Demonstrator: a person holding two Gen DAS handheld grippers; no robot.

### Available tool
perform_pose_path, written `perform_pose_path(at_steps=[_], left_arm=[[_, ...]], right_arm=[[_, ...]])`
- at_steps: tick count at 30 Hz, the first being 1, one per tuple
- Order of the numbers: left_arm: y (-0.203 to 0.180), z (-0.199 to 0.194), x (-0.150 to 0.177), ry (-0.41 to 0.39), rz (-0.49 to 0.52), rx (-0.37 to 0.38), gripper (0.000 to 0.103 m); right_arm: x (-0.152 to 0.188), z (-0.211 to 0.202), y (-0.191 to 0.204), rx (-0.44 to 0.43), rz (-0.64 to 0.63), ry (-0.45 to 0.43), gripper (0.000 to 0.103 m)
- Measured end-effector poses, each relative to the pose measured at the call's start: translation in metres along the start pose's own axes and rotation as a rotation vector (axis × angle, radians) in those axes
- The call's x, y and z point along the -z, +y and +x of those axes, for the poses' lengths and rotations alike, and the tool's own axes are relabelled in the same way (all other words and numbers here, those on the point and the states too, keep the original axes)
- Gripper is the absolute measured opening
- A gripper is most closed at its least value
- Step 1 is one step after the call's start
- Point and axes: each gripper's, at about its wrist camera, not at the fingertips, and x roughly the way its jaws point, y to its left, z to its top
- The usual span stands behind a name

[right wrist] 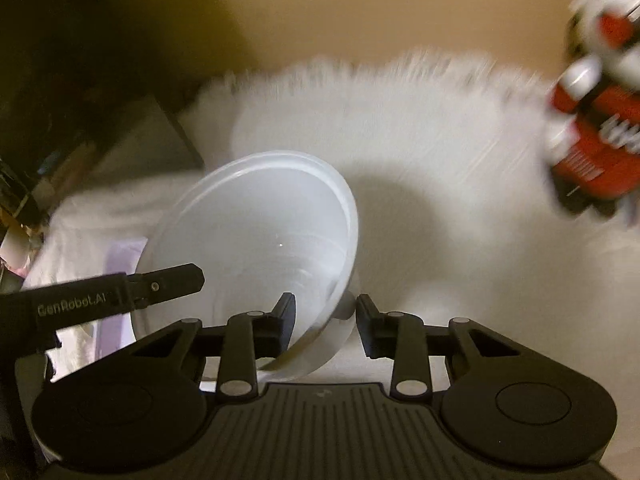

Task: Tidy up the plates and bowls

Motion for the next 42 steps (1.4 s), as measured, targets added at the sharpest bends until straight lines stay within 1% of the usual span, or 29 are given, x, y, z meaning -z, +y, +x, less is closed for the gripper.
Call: perform_pose_path(at_steps=[3,9,16,20,22,25,30,31,36,37,38,42], left_arm=[[-0.036,-0.008,0.009,0.045,0.027,0.054,0.023],[-0.102,-0.027,0.044,0.068,0.191,0.135,0.023],[-0.144,-0.032,0.082,0.163,0.298,0.208,0.023],[-0.155,-0.025,0.107,0.238,0.356,0.219,0.024],[-0.156,-0.02,0.119,0.28,0.367,0.217,0.024],[-0.153,-0.011,0.131,0.325,0.375,0.199,0.024],[-0.143,0.012,0.138,0.385,0.331,0.172,0.022],[-0.142,0.014,0.139,0.391,0.325,0.165,0.02],[-0.138,0.011,0.137,0.373,0.31,0.153,0.021],[-0.137,0.009,0.136,0.364,0.308,0.154,0.022],[-0.137,0.007,0.135,0.353,0.306,0.155,0.019],[-0.135,-0.001,0.133,0.337,0.29,0.168,0.019]], right_arm=[[0.013,-0.047,-0.015,0.035,-0.009,-0.067,0.033],[0.043,-0.115,-0.06,0.092,0.045,-0.118,0.033],[0.085,-0.17,-0.093,0.149,0.115,-0.166,0.033],[0.111,-0.19,-0.101,0.179,0.138,-0.181,0.033],[0.125,-0.194,-0.106,0.191,0.158,-0.17,0.033],[0.14,-0.187,-0.116,0.193,0.193,-0.132,0.033],[0.155,-0.165,-0.132,0.186,0.23,-0.065,0.033],[0.155,-0.16,-0.135,0.184,0.237,-0.052,0.033],[0.157,-0.152,-0.14,0.183,0.24,-0.031,0.033],[0.156,-0.152,-0.14,0.179,0.236,-0.028,0.033],[0.155,-0.152,-0.14,0.177,0.228,-0.027,0.033],[0.15,-0.151,-0.139,0.176,0.207,-0.025,0.033]])
